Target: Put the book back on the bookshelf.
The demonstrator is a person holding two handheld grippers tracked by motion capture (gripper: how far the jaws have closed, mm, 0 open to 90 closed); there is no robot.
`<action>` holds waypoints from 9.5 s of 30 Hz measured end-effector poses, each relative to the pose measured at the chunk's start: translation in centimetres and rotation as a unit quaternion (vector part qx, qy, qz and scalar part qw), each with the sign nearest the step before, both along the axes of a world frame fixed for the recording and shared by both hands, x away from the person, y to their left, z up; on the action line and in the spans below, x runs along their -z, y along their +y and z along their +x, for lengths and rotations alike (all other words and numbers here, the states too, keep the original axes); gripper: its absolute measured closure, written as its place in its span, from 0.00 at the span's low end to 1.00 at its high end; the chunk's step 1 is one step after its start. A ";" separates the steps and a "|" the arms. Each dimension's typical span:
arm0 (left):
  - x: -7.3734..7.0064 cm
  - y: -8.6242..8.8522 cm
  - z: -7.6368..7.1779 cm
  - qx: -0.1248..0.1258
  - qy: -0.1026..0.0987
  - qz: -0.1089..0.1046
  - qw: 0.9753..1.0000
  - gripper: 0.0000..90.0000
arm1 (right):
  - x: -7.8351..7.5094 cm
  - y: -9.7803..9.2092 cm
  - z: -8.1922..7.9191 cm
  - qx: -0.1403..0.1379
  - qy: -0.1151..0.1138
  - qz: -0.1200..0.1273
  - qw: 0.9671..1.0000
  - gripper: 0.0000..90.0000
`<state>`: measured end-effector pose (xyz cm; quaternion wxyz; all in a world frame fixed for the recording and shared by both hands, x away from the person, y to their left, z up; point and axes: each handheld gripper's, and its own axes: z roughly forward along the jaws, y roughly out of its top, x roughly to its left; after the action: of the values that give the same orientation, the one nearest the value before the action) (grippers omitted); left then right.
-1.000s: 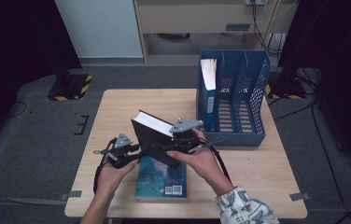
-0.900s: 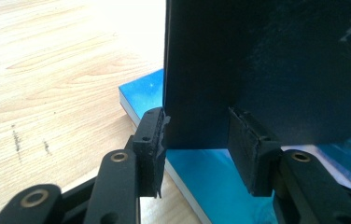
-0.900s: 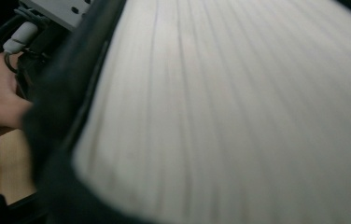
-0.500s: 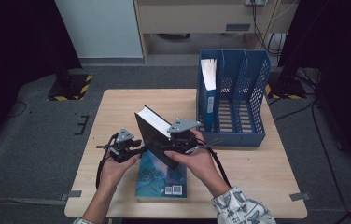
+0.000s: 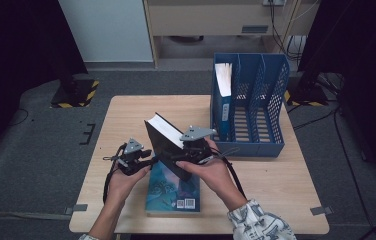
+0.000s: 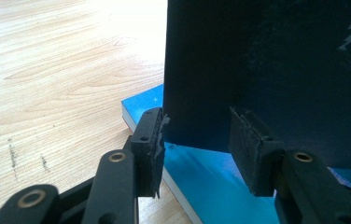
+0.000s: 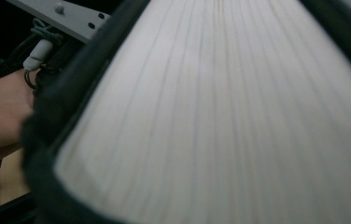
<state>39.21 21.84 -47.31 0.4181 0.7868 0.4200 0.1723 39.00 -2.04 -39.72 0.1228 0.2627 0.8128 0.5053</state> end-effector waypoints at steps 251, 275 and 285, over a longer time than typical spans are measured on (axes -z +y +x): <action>6.4 5.5 0.5 -0.084 0.049 0.078 0.992 0.00 | -7.5 -27.2 12.0 0.415 0.026 0.028 0.909 0.59; 6.4 5.5 0.5 -0.084 0.049 0.078 0.992 0.00 | -5.0 -26.8 14.2 0.424 0.029 0.025 0.905 0.59; 6.4 5.5 0.5 -0.084 0.049 0.078 0.992 0.00 | -3.6 -26.4 14.9 0.428 0.037 0.018 0.903 0.59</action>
<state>39.68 27.32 -53.71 0.3179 0.7865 0.4900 0.2003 53.86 -28.48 -36.15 0.2926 0.6060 0.6169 0.4082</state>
